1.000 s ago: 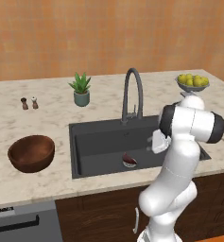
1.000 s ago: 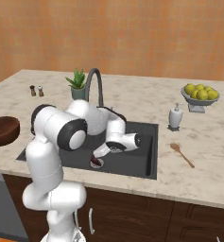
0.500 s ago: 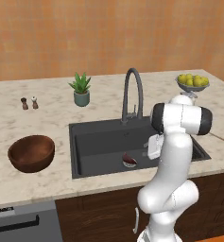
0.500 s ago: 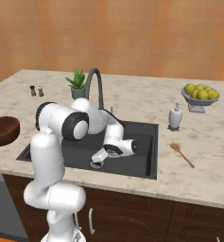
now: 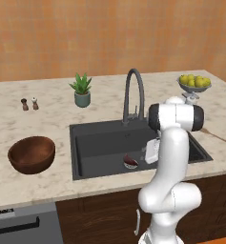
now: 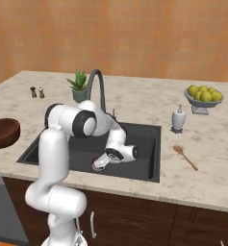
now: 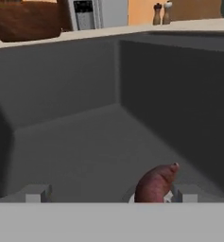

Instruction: Pick the potato from the sink and place it in the bowl. Then pick the bowl and place it in the microwave. Then close the microwave door and press the start button.

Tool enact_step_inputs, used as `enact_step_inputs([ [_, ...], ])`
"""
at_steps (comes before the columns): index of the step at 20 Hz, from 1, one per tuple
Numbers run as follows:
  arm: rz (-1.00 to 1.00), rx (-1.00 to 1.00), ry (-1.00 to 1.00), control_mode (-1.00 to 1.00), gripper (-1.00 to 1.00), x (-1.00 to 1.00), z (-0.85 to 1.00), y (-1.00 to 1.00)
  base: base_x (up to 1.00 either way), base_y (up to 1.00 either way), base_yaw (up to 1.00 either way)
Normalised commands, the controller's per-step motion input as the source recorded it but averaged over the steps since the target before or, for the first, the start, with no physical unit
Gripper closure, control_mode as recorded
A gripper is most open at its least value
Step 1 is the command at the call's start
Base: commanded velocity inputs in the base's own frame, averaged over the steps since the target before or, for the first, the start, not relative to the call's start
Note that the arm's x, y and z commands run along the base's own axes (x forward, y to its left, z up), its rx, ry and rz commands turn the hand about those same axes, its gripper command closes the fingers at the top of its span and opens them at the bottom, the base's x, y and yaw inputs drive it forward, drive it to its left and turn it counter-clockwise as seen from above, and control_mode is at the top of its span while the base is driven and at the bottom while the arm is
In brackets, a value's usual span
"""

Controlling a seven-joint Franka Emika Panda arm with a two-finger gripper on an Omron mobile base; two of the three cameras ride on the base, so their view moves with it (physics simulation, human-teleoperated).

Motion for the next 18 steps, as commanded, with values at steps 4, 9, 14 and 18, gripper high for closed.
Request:
enact_step_inputs([
  [4, 0.00, -0.01, 0.00, -1.00, -1.00, 0.26, -0.50, 0.16, 0.00, 0.00, 0.00],
  [9, 0.00, 0.00, 0.00, -1.00, -1.00, 0.19, -0.44, 0.12, 0.00, 0.00, 0.00],
  [14, 0.00, 0.00, 0.00, -1.00, -1.00, 0.36, -0.42, 0.11, 0.00, 0.00, 0.00],
  [18, 0.00, 0.00, 0.00, -1.00, -1.00, 0.46, -0.46, 0.03, 0.00, 0.00, 0.00],
])
